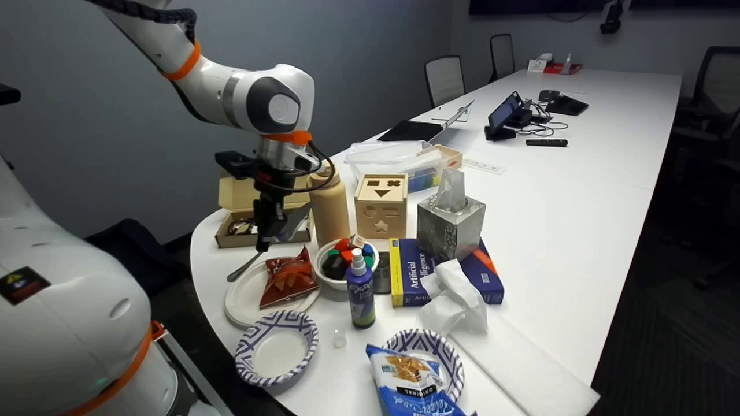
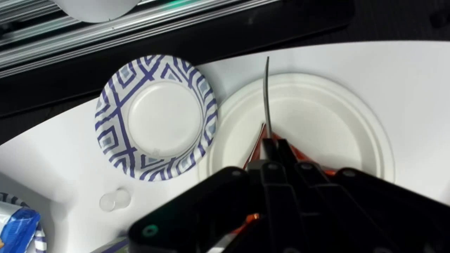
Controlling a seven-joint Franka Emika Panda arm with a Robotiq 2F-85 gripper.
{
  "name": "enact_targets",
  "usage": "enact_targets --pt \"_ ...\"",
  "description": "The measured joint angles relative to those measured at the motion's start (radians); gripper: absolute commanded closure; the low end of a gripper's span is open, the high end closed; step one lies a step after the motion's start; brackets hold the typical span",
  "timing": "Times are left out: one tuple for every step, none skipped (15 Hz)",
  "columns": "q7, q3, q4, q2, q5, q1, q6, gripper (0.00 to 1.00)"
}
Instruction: Pick up the silver spoon and use it to stir the items in the white bowl
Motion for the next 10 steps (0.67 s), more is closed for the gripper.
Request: enact_targets --pt "-0.007 0.019 -0.014 -0.011 0.011 0.012 -0.001 0.99" --pt "-0.017 0.035 -0.025 -0.016 0.019 0.026 0.001 0.99" --pt "-0.028 0.053 -0.036 -0.016 0.021 0.038 0.006 0.99" --pt "-0.038 0.068 -0.045 -0.014 0.021 0.049 0.015 0.99" --pt "-0.052 0.081 -0.057 -0.012 0.021 0.059 0.029 0.99" --pt "-0.064 0.091 -0.066 -0.008 0.021 0.065 0.044 0.99" --pt "-0.080 0.098 -0.075 -0.003 0.019 0.072 0.062 0.99" --pt "-0.094 0.105 -0.083 0.004 0.010 0.076 0.077 0.99" --pt "-0.104 0.113 -0.088 0.016 -0.010 0.079 0.093 0.99" --pt "-0.109 0.120 -0.091 0.031 -0.034 0.080 0.106 0.99"
